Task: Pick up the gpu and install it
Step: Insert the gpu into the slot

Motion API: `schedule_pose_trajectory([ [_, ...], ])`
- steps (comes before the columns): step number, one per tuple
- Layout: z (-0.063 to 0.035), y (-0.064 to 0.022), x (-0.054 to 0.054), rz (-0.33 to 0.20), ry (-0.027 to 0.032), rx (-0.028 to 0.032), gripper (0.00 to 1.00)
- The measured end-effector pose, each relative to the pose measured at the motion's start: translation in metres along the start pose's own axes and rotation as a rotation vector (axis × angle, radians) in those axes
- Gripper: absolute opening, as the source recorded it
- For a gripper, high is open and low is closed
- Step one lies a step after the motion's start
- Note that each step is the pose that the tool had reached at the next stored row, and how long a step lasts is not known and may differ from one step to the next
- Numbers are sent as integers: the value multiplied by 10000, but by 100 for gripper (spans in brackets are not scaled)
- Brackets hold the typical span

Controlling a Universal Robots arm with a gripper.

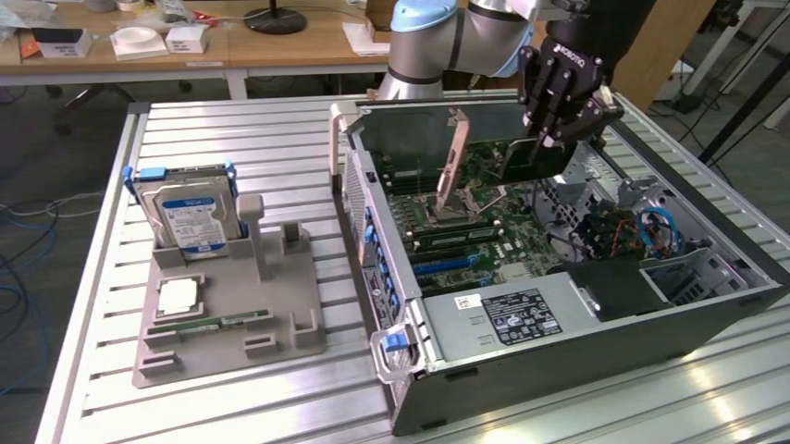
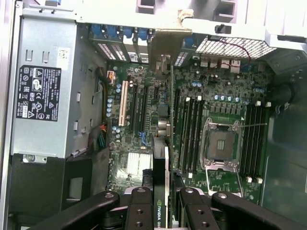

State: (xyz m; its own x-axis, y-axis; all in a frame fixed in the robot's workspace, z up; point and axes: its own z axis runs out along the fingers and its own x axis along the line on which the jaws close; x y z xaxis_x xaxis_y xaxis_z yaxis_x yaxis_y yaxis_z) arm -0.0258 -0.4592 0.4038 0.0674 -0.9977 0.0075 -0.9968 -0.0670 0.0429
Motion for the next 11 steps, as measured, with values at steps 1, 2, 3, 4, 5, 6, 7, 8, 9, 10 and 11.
schedule_pose_trajectory([
  [1, 6, -1, -8, 19, -1, 0, 26],
  [2, 11, -2, -17, 38, -2, 0, 26],
  [3, 18, -3, -26, 55, -3, 0, 26],
  [4, 24, -4, -36, 72, -4, 0, 26],
  [5, 30, -4, -46, 89, -4, 0, 26],
  [6, 36, -5, -55, 104, -6, 0, 26],
  [7, 42, -6, -64, 118, -6, 0, 26],
  [8, 47, -7, -72, 133, -7, 0, 26],
  [9, 53, -8, -81, 147, -7, 0, 26],
  [10, 58, -9, -89, 160, -7, -1, 26],
  [11, 64, -10, -98, 174, -8, -1, 26],
])
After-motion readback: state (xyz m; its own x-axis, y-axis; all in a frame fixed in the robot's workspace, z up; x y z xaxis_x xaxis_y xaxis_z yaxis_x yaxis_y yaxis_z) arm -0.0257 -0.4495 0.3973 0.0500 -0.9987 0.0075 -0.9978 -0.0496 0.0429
